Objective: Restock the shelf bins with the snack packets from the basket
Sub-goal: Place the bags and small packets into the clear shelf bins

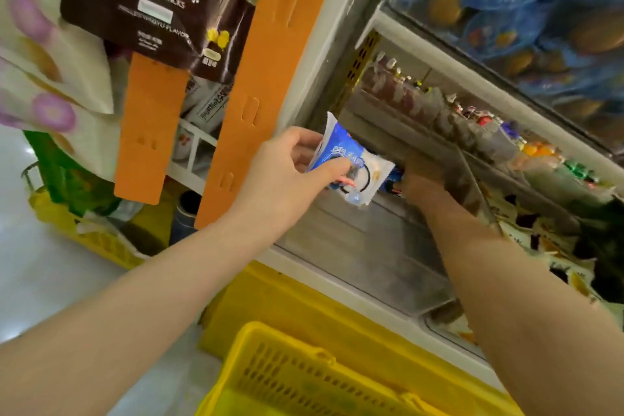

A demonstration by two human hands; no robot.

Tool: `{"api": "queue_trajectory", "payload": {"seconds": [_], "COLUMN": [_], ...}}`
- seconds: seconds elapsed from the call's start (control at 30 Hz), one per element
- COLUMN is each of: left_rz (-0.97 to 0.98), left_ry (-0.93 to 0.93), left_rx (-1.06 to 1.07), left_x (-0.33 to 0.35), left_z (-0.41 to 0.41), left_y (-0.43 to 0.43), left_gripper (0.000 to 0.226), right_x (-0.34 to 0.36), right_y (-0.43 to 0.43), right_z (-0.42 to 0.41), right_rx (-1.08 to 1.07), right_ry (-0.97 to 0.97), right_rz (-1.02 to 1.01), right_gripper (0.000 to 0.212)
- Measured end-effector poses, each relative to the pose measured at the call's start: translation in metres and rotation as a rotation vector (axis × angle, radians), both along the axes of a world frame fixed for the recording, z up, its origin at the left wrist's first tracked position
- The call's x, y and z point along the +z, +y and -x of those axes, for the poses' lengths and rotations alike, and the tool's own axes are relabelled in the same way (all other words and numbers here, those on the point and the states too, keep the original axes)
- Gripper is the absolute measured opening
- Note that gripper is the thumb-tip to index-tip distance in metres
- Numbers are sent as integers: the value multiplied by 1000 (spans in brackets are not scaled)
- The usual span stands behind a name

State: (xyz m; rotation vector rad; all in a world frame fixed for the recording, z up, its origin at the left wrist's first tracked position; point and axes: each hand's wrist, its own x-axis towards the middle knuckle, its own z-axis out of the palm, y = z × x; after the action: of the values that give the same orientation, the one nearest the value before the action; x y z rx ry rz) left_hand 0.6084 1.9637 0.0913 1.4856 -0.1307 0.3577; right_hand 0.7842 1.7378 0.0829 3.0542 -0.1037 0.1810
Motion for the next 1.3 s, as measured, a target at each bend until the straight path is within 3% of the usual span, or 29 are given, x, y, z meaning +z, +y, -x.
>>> {"api": "queue_trajectory", "payload": {"seconds": [0.13, 0.23, 0.4, 0.5, 0.6, 0.67, 0.73, 0.77, 0.9, 1.07, 1.2, 1.3], "left_rz": [-25, -33, -58, -85, -63, -8, 35, 47, 92, 254, -103, -216], "left_ry": [-11, -5, 16, 46, 114, 179, 215, 226, 245, 235, 152, 73], "left_rx": [18, 5, 18, 31, 13, 10, 28, 41, 12, -150, -3, 10], "left_x": [1, -2, -1, 2, 4, 4, 4, 4, 5, 4, -1, 3], "left_z": [-5, -4, -1, 4, 13, 21, 28, 32, 48, 67, 67, 61], "left_y": [-1, -1, -3, -6, -7, -7, -10, -12, -26, -38, -43, -42], "left_gripper": [27, 26, 26, 25, 24, 30, 32, 31, 26, 17, 13, 19], "right_x": [-10, -11, -5, 5, 20, 31, 39, 42, 46, 56, 51, 46], "right_y": [-7, -11, -5, 9, 30, 44, 54, 55, 48, 26, 12, 10], "right_z": [-12, -15, -8, 10, 39, 70, 108, 128, 183, 208, 220, 227], "right_rx": [-30, 5, 29, 74, 235, 335, 429, 477, 618, 510, 466, 479], "right_ry": [-77, -72, -86, -82, -143, -163, -53, 21, 144, 242, 287, 199], "right_rz": [43, 43, 2, -18, -248, -566, -927, -989, -787, -989, -978, -898], "right_gripper": [28, 40, 32, 37, 34, 35, 36, 34, 33, 25, 24, 30]}}
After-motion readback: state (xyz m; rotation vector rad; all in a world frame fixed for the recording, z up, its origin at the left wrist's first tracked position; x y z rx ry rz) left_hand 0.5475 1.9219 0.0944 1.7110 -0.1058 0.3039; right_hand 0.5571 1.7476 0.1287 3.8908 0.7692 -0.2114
